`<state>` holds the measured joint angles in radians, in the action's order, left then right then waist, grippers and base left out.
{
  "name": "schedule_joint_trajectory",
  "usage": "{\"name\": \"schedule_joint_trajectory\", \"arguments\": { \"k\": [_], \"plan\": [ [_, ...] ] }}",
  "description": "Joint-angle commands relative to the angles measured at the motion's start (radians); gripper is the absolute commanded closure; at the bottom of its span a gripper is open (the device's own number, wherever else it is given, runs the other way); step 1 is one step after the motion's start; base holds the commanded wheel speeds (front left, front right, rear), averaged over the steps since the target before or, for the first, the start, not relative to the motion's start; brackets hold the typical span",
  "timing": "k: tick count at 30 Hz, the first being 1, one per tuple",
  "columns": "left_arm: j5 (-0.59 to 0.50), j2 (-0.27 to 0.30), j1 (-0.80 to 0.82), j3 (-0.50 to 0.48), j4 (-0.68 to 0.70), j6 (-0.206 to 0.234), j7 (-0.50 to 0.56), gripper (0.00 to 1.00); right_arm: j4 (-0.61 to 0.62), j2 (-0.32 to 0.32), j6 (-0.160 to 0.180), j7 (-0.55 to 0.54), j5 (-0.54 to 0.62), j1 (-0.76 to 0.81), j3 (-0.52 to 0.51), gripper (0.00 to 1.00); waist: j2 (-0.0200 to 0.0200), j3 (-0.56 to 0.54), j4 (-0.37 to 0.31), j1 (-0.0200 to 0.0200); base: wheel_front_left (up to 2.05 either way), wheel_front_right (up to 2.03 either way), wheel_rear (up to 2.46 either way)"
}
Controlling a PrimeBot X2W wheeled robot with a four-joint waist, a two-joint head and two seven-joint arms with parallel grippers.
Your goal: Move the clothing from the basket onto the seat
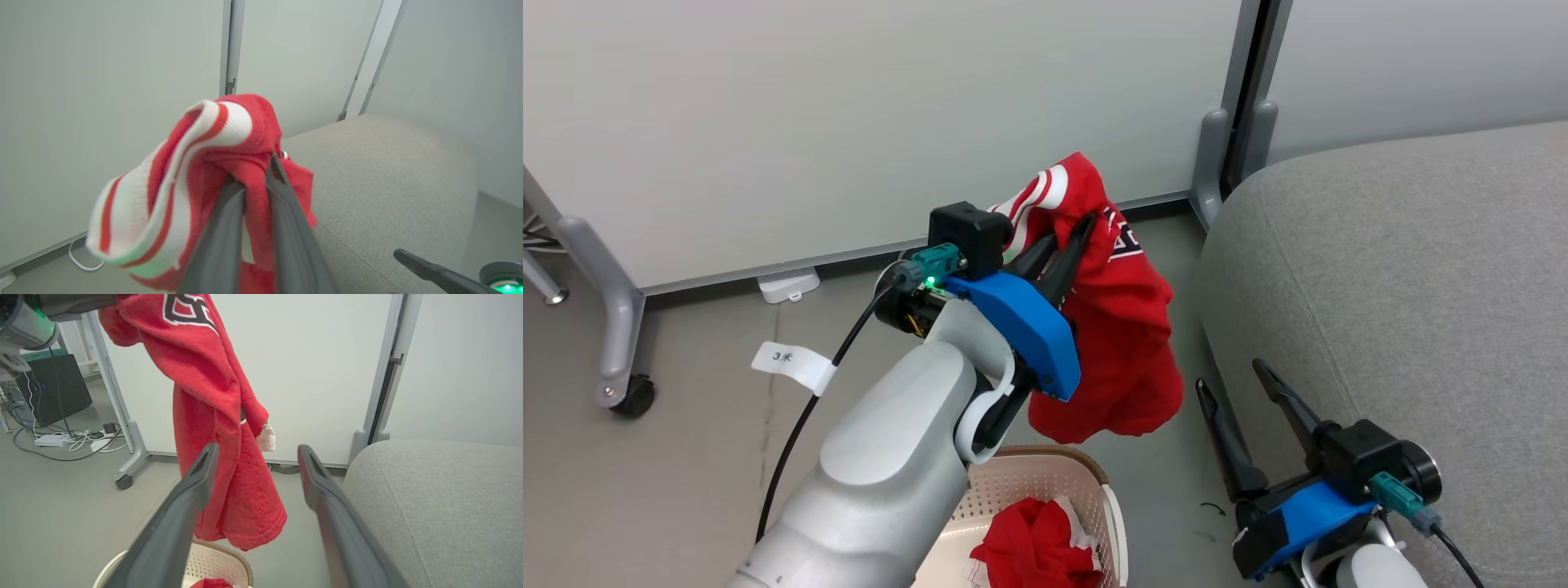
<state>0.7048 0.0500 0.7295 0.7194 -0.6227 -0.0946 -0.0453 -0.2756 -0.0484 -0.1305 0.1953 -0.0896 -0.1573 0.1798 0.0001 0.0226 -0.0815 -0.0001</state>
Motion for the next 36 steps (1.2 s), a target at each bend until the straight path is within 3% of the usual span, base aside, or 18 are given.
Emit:
{"name": "schedule_joint_trajectory", "arguments": {
  "k": [1, 17, 30, 36],
  "plan": [
    [0.012, 0.001, 0.018, 0.006, 0.009, 0.004, 0.0, 1.0, 0.005, -0.004, 0.0, -0.003, 0.001, 0.018, 0.004, 0.0, -0.0001, -0.005, -0.003, 0.0001, 0.0, 0.0, 0.0],
    [0.076, 0.001, 0.049, 0.09, 0.02, 0.039, -0.004, 1.0, -0.013, -0.004, 0.0, -0.042, -0.037, -0.051, 0.075, 0.0, -0.0001, 0.0, -0.01, 0.0001, 0.0, 0.0, 0.0],
    [0.118, 0.001, 0.078, 0.157, 0.032, 0.052, -0.019, 1.0, -0.175, -0.004, 0.0, -0.141, -0.007, -0.231, 0.072, 0.0, -0.0001, 0.028, 0.016, 0.0001, 0.0, 0.0, 0.0],
    [0.14, 0.001, 0.09, 0.192, 0.035, 0.05, -0.02, 1.0, -0.281, -0.004, 0.0, -0.154, -0.077, -0.329, 0.115, 0.0, -0.0001, 0.038, 0.031, 0.0001, 0.0, 0.0, 0.0]
  ]
}}
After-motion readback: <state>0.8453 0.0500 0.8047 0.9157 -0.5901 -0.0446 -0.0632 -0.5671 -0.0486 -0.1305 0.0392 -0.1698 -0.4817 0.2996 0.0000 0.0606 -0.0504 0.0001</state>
